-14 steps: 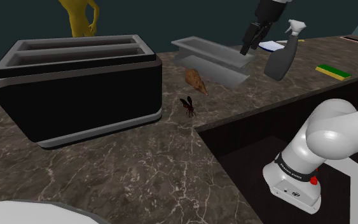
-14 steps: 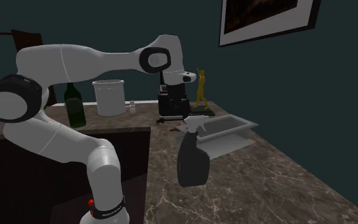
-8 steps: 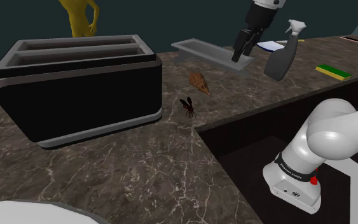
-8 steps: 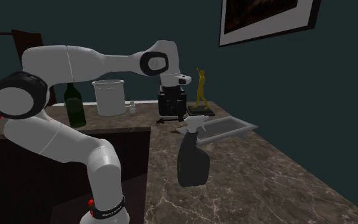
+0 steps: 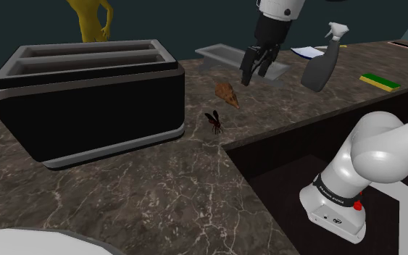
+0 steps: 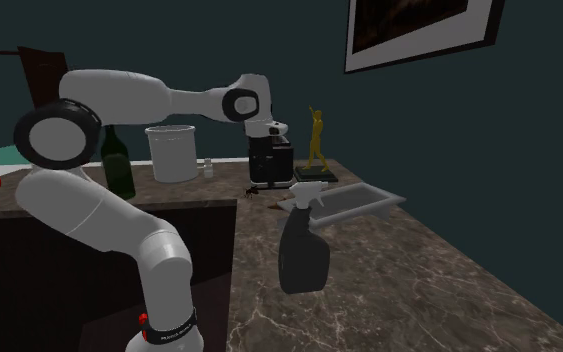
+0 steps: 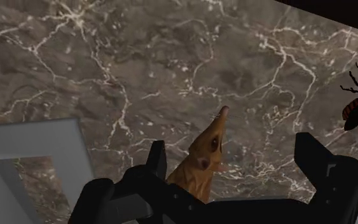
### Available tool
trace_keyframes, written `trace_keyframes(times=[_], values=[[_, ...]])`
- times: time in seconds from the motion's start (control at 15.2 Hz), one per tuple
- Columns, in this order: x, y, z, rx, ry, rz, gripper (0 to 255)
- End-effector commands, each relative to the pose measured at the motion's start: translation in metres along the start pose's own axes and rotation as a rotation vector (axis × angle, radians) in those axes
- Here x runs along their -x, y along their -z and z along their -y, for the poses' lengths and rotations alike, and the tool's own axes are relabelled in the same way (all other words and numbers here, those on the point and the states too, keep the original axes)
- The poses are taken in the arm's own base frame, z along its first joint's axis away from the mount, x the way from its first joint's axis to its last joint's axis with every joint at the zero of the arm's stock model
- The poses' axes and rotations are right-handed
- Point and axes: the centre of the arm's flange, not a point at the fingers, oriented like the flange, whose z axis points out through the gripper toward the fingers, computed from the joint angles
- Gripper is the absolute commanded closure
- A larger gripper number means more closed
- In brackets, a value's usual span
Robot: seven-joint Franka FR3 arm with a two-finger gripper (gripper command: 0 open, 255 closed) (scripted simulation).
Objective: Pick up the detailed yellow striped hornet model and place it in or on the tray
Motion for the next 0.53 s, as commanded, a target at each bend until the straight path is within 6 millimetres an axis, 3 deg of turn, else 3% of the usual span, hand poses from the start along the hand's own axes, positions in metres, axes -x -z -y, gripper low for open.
trace_keyframes(times=[0.0, 0.46], values=[[-0.004, -0.012, 0.028, -0.003, -0.003, 0.011, 0], [-0.015, -0.036, 0.116, -0.013, -0.011, 0.047, 0]])
